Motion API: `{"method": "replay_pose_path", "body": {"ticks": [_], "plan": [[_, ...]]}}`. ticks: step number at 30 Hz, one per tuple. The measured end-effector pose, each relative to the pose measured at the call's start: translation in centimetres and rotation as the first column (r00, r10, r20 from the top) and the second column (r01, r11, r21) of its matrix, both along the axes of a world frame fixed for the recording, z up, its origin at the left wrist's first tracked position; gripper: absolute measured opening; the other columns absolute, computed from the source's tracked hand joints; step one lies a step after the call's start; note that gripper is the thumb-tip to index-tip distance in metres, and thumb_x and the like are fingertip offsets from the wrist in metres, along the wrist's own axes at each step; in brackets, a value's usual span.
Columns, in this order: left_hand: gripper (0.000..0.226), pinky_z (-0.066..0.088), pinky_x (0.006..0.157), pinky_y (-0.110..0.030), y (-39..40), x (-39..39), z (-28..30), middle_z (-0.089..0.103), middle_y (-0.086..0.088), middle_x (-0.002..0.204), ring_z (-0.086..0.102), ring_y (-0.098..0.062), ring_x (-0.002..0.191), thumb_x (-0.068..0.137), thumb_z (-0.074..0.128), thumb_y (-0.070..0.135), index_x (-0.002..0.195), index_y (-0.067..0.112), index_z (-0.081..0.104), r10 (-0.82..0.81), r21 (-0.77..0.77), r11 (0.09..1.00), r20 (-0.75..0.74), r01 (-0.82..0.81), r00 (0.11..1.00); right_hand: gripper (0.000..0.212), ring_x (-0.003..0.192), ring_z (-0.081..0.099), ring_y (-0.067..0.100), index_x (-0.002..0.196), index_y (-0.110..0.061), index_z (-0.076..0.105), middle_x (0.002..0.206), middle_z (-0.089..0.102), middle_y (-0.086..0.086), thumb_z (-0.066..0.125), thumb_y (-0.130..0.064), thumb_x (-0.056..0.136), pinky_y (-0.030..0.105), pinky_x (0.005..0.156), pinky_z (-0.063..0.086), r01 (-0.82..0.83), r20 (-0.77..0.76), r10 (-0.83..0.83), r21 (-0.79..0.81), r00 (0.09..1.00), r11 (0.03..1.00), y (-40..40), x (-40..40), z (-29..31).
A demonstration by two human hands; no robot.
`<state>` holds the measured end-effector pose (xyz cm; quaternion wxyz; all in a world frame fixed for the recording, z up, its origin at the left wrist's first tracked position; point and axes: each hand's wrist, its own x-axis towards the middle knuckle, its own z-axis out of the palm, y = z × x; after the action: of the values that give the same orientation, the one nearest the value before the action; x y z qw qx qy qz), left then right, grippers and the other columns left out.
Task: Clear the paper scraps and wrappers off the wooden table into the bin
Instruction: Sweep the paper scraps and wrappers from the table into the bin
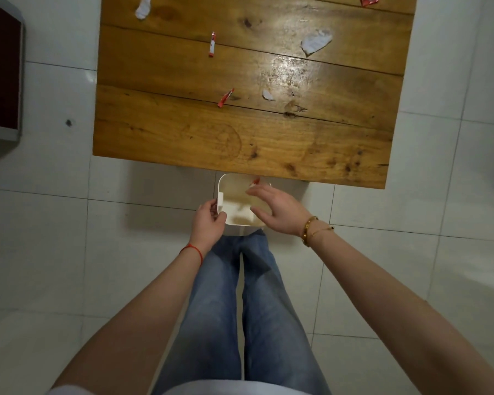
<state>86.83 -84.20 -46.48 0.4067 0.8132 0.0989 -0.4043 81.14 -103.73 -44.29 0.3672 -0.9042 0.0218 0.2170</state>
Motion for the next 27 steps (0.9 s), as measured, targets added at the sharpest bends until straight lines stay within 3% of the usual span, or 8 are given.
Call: {"method": "replay_pose_path", "body": {"ticks": [3,6,8,11,19,22,25,27], "plan": [[0.03,0.05,0.075,-0.023,0.1,0.0,-0.1,0.065,-0.002,0.098,0.064,-0.017,0.088,0.088,0.053,0.005,0.118,0.007,0.058,0.0,-0.008,1.0,0.006,0.0,1.0,0.041,0.118,0.053,0.02,0.132,-0.014,0.048,0.131,0.054,0.005,0.046,-0.032,0.095,0.035,0.098,0.045,0.078,0.057,-0.077,-0.014,0.995,0.997,-0.5,1.2,0.3],[0.031,0.046,0.069,-0.014,0.2,0.1,-0.1,0.065,-0.001,0.099,0.064,-0.015,0.089,0.089,0.055,0.008,0.12,0.005,0.058,-0.016,-0.007,1.0,0.021,0.017,1.0,0.045,0.125,0.046,0.02,0.137,-0.013,0.041,0.139,0.047,0.008,0.043,-0.03,0.096,0.041,0.104,0.042,0.209,0.151,-0.188,-0.134,0.97,0.969,-2.2,4.5,0.1],[0.033,0.045,0.066,-0.01,0.3,0.1,-0.1,0.064,0.0,0.102,0.063,-0.008,0.086,0.089,0.056,0.008,0.122,0.005,0.057,-0.02,-0.008,1.0,0.018,0.02,1.0,0.052,0.137,0.034,0.024,0.144,-0.012,0.031,0.15,0.033,0.01,0.04,-0.031,0.097,0.039,0.114,0.028,0.267,0.155,-0.237,-0.217,0.959,0.939,-3.6,7.1,-0.3],[0.037,0.045,0.064,-0.009,0.5,0.3,-0.2,0.063,0.001,0.103,0.06,-0.004,0.084,0.088,0.055,0.006,0.125,0.006,0.055,-0.013,0.003,1.0,0.004,0.013,1.0,0.059,0.146,0.012,0.025,0.149,-0.013,0.017,0.158,0.015,0.009,0.038,-0.033,0.098,0.033,0.116,0.005,0.267,0.103,-0.247,-0.304,0.964,0.915,-5.5,10.7,-1.1],[0.039,0.045,0.068,-0.011,0.5,0.7,-0.3,0.062,0.0,0.106,0.06,-0.008,0.088,0.088,0.056,0.007,0.127,0.006,0.054,-0.003,0.009,1.0,-0.007,0.003,1.0,0.062,0.147,0.004,0.025,0.15,-0.008,0.011,0.159,0.007,0.012,0.033,-0.035,0.099,0.036,0.119,0.003,0.111,0.012,-0.115,-0.388,0.993,0.915,-5.6,14.1,-2.6],[0.037,0.045,0.073,-0.015,0.7,0.8,-0.2,0.062,-0.001,0.106,0.061,-0.013,0.094,0.088,0.056,0.007,0.124,0.007,0.056,0.014,0.02,1.0,0.007,-0.014,1.0,0.06,0.146,0.011,0.026,0.149,-0.011,0.016,0.159,0.014,0.01,0.035,-0.036,0.098,0.035,0.117,0.005,-0.011,0.032,0.023,-0.352,0.999,0.936,-3.9,11.9,-2.2],[0.034,0.044,0.069,-0.01,0.9,1.0,-0.3,0.063,0.001,0.102,0.061,-0.008,0.086,0.087,0.057,0.006,0.121,0.008,0.058,0.044,0.02,0.999,0.004,-0.044,0.999,0.057,0.144,0.019,0.024,0.148,-0.015,0.023,0.156,0.023,0.008,0.037,-0.036,0.096,0.036,0.115,0.011,-0.183,0.022,0.195,-0.254,0.981,0.95,-1.3,8.1,-1.5],[0.034,0.047,0.075,-0.017,1.1,1.1,-0.3,0.064,0.0,0.102,0.062,-0.01,0.087,0.087,0.058,0.007,0.12,0.007,0.058,0.071,0.027,0.997,-0.005,-0.071,0.997,0.052,0.14,0.03,0.024,0.143,-0.013,0.033,0.15,0.036,0.01,0.036,-0.033,0.096,0.037,0.116,0.019,-0.309,0.026,0.32,-0.206,0.947,0.929,0.2,5.5,-0.9]]}}
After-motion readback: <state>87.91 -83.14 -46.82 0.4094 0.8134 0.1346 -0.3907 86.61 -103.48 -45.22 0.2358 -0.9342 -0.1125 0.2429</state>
